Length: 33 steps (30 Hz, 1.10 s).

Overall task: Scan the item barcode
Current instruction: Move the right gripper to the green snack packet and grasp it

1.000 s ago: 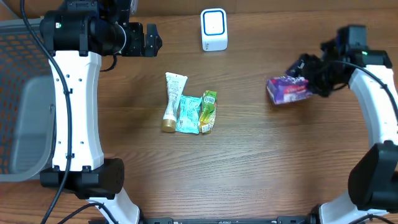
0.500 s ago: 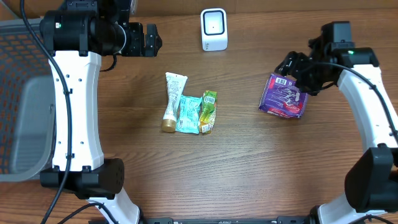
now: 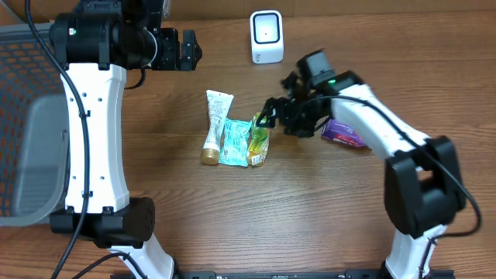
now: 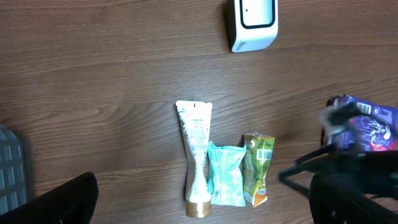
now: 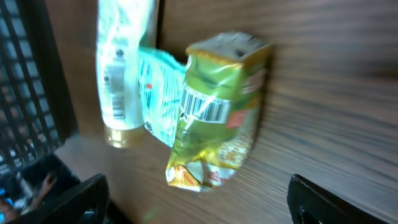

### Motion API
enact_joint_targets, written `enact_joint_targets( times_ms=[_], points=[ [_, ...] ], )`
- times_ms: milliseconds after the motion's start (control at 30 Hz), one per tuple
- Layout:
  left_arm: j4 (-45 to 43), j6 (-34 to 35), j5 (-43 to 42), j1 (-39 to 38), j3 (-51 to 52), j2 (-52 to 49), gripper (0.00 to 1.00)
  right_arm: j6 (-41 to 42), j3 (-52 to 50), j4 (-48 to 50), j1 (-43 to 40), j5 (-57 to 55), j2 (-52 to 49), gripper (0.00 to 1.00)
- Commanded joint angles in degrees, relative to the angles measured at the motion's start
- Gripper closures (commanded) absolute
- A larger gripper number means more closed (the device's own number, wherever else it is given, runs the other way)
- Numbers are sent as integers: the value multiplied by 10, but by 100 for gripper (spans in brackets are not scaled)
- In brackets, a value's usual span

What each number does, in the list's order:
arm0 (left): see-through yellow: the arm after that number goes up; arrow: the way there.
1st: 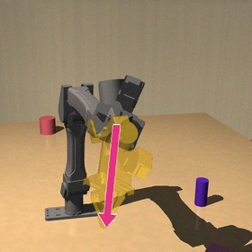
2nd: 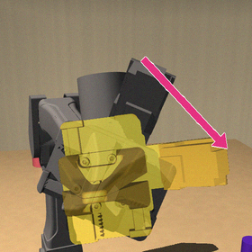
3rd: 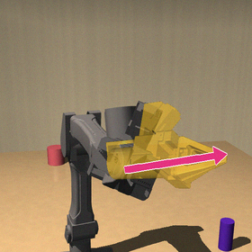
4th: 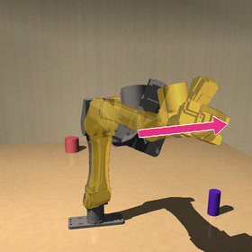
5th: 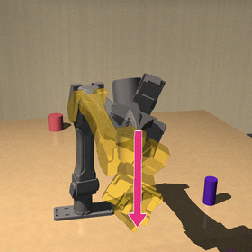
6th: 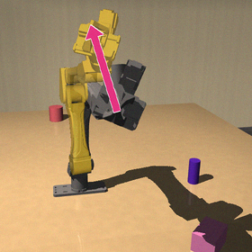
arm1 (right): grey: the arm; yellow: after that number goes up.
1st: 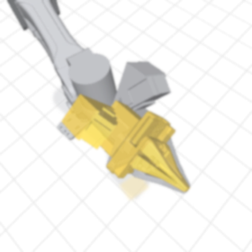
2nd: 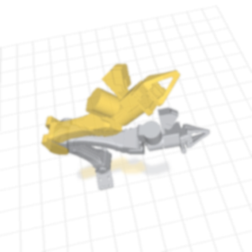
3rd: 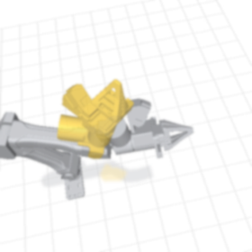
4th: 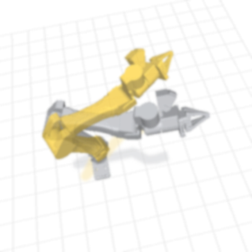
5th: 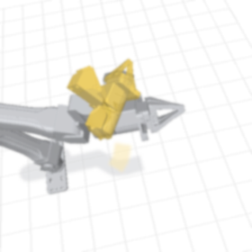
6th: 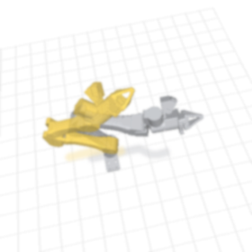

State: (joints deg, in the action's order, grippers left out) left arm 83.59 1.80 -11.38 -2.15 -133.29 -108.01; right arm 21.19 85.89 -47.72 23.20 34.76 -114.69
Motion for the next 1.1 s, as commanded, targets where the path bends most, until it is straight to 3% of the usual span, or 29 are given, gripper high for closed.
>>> enact_joint_targets(
  times_ms=[0,200,433,700,900,1067],
  points=[
    [0,10,-5,-2,-9,3,0,0,-4,5,7,30,-27,8],
    [0,10,-5,-2,-9,3,0,-19,-8,14,10,18,-57,7],
    [0,10,-5,-2,-9,3,0,-33,-81,119,10,18,-60,7],
    [0,10,-5,-2,-9,3,0,27,-128,217,13,18,-60,14],
    [0,10,-5,-2,-9,3,0,74,-139,235,13,18,-60,57],
    [0,10,-5,-2,-9,3,0,74,-138,250,14,27,-60,86]
  ],
)
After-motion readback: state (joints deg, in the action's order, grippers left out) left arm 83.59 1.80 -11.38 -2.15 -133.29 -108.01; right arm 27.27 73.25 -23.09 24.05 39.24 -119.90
